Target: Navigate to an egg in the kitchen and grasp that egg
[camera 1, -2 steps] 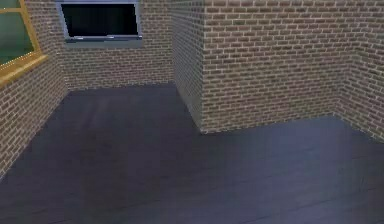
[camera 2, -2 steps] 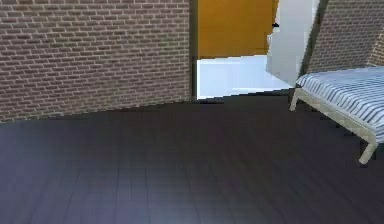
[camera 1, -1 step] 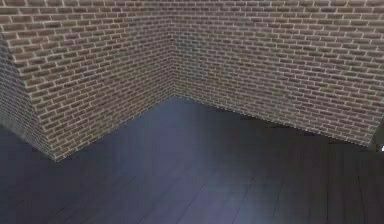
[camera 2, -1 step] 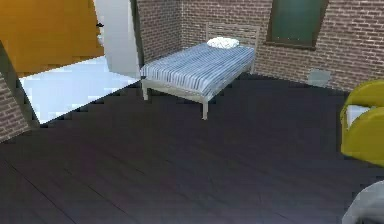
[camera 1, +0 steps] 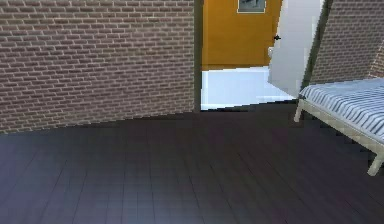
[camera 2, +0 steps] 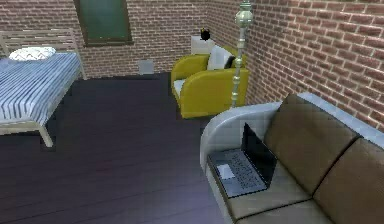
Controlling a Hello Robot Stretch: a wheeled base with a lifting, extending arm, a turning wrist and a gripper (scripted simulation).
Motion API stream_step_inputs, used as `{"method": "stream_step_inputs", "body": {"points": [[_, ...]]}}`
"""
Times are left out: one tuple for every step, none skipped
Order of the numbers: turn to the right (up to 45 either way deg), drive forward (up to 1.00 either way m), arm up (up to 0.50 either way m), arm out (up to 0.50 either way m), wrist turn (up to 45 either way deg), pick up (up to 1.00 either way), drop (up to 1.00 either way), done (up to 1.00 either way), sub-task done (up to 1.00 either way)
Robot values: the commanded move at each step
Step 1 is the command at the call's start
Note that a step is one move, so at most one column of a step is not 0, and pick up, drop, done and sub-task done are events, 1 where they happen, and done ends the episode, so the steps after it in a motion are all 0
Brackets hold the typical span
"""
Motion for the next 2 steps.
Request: {"method": "stream_step_inputs", "body": {"points": [[15.0,0.0,0.0,0.0,0.0,0.0,0.0,0.0,0.0],[0.0,1.0,0.0,0.0,0.0,0.0,0.0,0.0,0.0]]}}
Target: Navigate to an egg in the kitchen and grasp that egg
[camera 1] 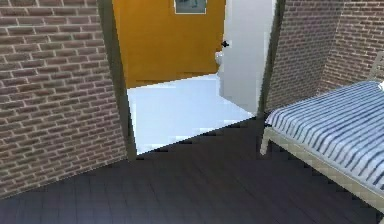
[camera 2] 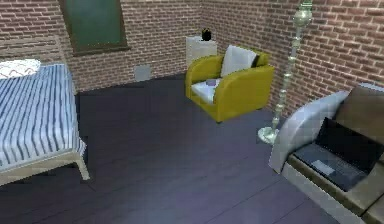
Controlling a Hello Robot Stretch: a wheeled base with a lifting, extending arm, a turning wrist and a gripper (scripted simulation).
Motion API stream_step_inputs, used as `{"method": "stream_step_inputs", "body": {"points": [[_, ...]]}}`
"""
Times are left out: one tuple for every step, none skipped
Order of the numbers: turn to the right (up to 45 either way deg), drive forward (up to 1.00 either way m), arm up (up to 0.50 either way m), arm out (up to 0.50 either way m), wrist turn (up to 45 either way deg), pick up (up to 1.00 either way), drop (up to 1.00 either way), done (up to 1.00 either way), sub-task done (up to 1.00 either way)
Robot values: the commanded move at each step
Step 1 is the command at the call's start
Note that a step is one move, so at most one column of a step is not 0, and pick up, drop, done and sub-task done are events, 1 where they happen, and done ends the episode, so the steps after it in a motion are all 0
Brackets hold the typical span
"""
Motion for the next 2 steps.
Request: {"method": "stream_step_inputs", "body": {"points": [[0.0,1.0,0.0,0.0,0.0,0.0,0.0,0.0,0.0],[0.0,0.75,0.0,0.0,0.0,0.0,0.0,0.0,0.0]]}}
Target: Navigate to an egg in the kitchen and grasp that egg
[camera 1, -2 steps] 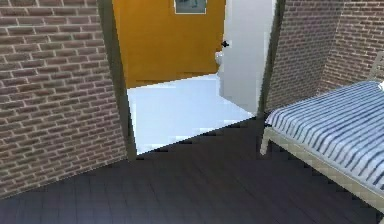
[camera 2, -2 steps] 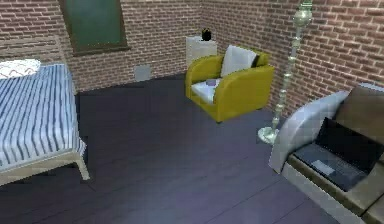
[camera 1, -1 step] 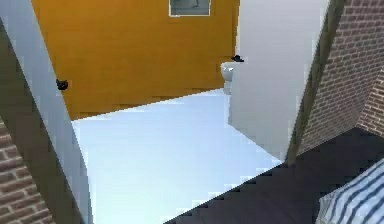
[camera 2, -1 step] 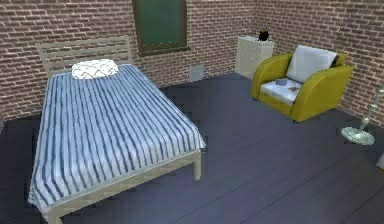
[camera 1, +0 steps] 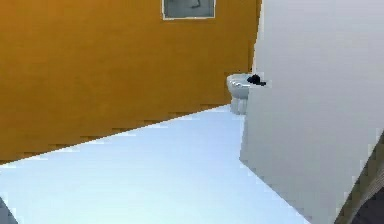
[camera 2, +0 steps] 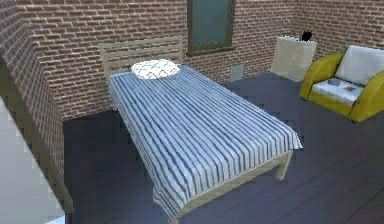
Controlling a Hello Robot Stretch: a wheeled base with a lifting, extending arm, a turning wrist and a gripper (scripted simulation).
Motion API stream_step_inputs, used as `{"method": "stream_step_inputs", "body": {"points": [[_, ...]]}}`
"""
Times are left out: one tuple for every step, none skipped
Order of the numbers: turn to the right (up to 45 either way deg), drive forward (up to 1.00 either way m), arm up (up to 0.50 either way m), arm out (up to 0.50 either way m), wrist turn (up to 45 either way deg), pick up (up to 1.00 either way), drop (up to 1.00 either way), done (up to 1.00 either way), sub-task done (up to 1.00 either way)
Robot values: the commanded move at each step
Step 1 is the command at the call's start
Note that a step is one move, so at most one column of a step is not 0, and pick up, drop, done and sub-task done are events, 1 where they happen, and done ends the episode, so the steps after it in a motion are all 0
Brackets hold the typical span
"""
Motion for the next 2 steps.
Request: {"method": "stream_step_inputs", "body": {"points": [[-30.0,0.0,0.0,0.0,0.0,0.0,0.0,0.0,0.0],[0.0,1.0,0.0,0.0,0.0,0.0,0.0,0.0,0.0]]}}
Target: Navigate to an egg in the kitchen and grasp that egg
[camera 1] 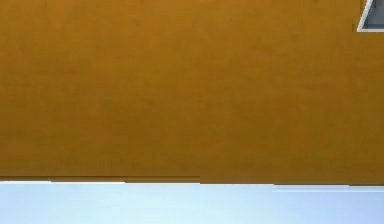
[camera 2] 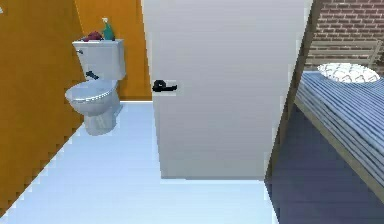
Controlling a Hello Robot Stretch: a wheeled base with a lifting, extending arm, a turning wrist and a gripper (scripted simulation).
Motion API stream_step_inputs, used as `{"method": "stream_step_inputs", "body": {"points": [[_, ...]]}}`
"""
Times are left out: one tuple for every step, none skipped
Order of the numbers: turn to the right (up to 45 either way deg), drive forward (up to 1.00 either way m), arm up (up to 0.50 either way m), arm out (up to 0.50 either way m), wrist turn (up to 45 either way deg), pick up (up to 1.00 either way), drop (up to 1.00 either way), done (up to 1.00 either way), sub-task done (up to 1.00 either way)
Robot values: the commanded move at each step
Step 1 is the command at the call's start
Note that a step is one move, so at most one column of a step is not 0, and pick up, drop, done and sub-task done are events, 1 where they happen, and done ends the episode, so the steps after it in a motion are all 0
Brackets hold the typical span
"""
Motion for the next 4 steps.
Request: {"method": "stream_step_inputs", "body": {"points": [[0.0,0.4,0.0,0.0,0.0,0.0,0.0,0.0,0.0],[-45.0,0.0,0.0,0.0,0.0,0.0,0.0,0.0,0.0],[-15.0,0.0,0.0,0.0,0.0,0.0,0.0,0.0,0.0],[0.0,0.8,0.0,0.0,0.0,0.0,0.0,0.0,0.0]]}}
